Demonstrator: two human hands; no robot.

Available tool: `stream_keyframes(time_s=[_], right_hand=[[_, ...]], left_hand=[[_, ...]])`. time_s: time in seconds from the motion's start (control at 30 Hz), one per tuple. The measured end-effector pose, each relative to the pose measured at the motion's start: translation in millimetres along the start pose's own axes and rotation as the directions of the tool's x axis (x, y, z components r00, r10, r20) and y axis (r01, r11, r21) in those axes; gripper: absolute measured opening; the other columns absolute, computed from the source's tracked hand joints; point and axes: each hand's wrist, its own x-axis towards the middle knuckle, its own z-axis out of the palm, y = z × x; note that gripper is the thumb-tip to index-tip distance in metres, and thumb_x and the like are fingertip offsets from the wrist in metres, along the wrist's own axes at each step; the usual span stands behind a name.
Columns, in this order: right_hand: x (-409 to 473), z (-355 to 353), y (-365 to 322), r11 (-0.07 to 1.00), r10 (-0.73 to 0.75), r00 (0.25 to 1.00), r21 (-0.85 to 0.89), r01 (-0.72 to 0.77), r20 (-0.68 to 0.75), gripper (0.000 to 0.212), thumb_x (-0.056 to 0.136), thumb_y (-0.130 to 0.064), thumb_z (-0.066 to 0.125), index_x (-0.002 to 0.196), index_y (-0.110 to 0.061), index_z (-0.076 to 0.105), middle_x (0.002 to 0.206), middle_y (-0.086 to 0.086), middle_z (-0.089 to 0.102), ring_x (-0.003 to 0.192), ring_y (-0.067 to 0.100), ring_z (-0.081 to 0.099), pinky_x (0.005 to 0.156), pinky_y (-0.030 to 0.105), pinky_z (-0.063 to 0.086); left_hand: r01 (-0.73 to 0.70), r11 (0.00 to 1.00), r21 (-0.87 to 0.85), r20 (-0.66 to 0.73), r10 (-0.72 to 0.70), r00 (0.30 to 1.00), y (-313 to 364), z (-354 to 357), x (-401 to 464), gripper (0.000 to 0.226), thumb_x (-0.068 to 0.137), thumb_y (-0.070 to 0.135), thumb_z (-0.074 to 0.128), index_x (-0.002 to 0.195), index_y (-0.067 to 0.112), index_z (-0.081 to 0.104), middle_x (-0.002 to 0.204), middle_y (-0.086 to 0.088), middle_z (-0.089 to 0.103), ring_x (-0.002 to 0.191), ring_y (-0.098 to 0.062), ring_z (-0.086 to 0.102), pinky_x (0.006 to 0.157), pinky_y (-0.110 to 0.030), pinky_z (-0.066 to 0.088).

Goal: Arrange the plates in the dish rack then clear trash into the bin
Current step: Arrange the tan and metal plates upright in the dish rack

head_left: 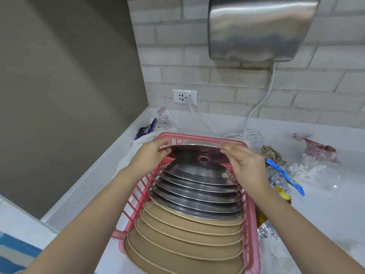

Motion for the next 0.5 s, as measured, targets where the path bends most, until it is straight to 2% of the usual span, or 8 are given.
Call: stream_keyframes(time_s=[0.07, 0.1, 0.13, 0.2, 0.27, 0.3, 0.4, 0.5], right_hand=[[-7.0, -1.7, -0.6, 0.999, 0.006, 1.000, 0.034, -0.007, 0.018, 0.027, 0.088, -0.007, 0.070, 0.112, -0.017, 0.073, 0.110, -0.002, 0.072, 0.101, 0.009, 0.067, 0.099, 0.022, 0.048], [-8.7, -3.8, -1.1, 0.999, 0.007, 0.999, 0.052, -0.009, 0.034, 0.027, 0.087, -0.007, 0.070, 0.112, -0.016, 0.073, 0.110, -0.003, 0.072, 0.102, 0.008, 0.066, 0.100, 0.020, 0.046], [-9.9, -6.4, -1.5, 0.998, 0.012, 0.998, 0.069, -0.016, 0.055, 0.026, 0.087, -0.007, 0.069, 0.112, -0.016, 0.073, 0.110, -0.005, 0.071, 0.103, 0.006, 0.066, 0.101, 0.017, 0.044], [-11.6, -12.8, -1.7, 0.995, 0.039, 0.993, 0.085, -0.048, 0.108, 0.026, 0.088, -0.009, 0.068, 0.112, -0.016, 0.073, 0.110, -0.011, 0.068, 0.104, 0.004, 0.063, 0.100, 0.011, 0.041], [-14.3, -19.0, -1.6, 0.993, 0.071, 0.984, 0.085, -0.086, 0.166, 0.026, 0.090, -0.011, 0.066, 0.114, -0.017, 0.073, 0.112, -0.013, 0.066, 0.107, 0.000, 0.059, 0.100, 0.006, 0.036], [-16.2, -21.3, -1.6, 0.991, 0.086, 0.978, 0.084, -0.104, 0.192, 0.027, 0.090, -0.010, 0.065, 0.115, -0.018, 0.072, 0.113, -0.014, 0.066, 0.109, -0.001, 0.058, 0.099, 0.004, 0.034], [-20.9, -25.5, -1.0, 0.988, 0.124, 0.957, 0.057, -0.143, 0.262, 0.034, 0.090, -0.009, 0.065, 0.118, -0.027, 0.070, 0.114, -0.017, 0.066, 0.108, -0.003, 0.058, 0.096, 0.004, 0.036], [-25.7, -28.3, -1.7, 0.984, 0.158, 0.934, 0.024, -0.175, 0.320, 0.040, 0.086, -0.012, 0.066, 0.117, -0.037, 0.068, 0.110, -0.020, 0.065, 0.103, -0.004, 0.058, 0.093, 0.010, 0.041]], left_hand=[[0.001, 0.999, 0.048, 0.024, -0.002, 1.000, 2.8, 1.9, -3.3, 0.037, 0.099, 0.021, 0.056, 0.134, 0.031, 0.059, 0.119, 0.003, 0.069, 0.086, 0.006, 0.064, 0.076, -0.007, 0.041], [-0.001, 0.999, 0.046, 0.035, -0.001, 0.999, 4.1, 1.6, -4.9, 0.035, 0.100, 0.018, 0.055, 0.133, 0.029, 0.061, 0.108, 0.000, 0.072, 0.067, 0.011, 0.060, 0.064, -0.005, 0.039], [-0.007, 0.999, 0.036, 0.049, 0.006, 0.999, 5.1, 0.5, -6.4, 0.035, 0.100, 0.015, 0.054, 0.132, 0.027, 0.062, 0.099, -0.006, 0.073, 0.060, 0.012, 0.058, 0.057, -0.009, 0.040], [-0.022, 0.999, 0.029, 0.090, 0.019, 0.996, 5.5, -1.8, -7.7, 0.036, 0.099, 0.011, 0.055, 0.132, 0.024, 0.063, 0.107, -0.011, 0.074, 0.086, 0.006, 0.061, 0.067, -0.018, 0.043], [-0.025, 1.000, 0.019, 0.125, 0.022, 0.992, 4.0, -2.0, -6.5, 0.036, 0.098, 0.012, 0.058, 0.131, 0.025, 0.063, 0.121, -0.001, 0.070, 0.105, -0.016, 0.062, 0.073, -0.009, 0.042], [-0.020, 1.000, 0.006, 0.139, 0.018, 0.990, 2.4, -1.3, -5.8, 0.035, 0.097, 0.013, 0.059, 0.130, 0.025, 0.064, 0.125, 0.004, 0.067, 0.109, -0.018, 0.063, 0.077, -0.005, 0.039], [-0.001, 0.998, -0.056, 0.166, 0.011, 0.986, -1.7, -0.6, -5.6, 0.035, 0.095, 0.013, 0.062, 0.128, 0.025, 0.065, 0.127, 0.009, 0.066, 0.119, -0.009, 0.059, 0.097, -0.011, 0.039], [0.018, 0.997, -0.071, 0.202, -0.003, 0.979, -6.3, -0.4, -7.3, 0.037, 0.094, 0.010, 0.062, 0.126, 0.028, 0.066, 0.125, 0.011, 0.066, 0.118, -0.005, 0.058, 0.103, -0.019, 0.041]])
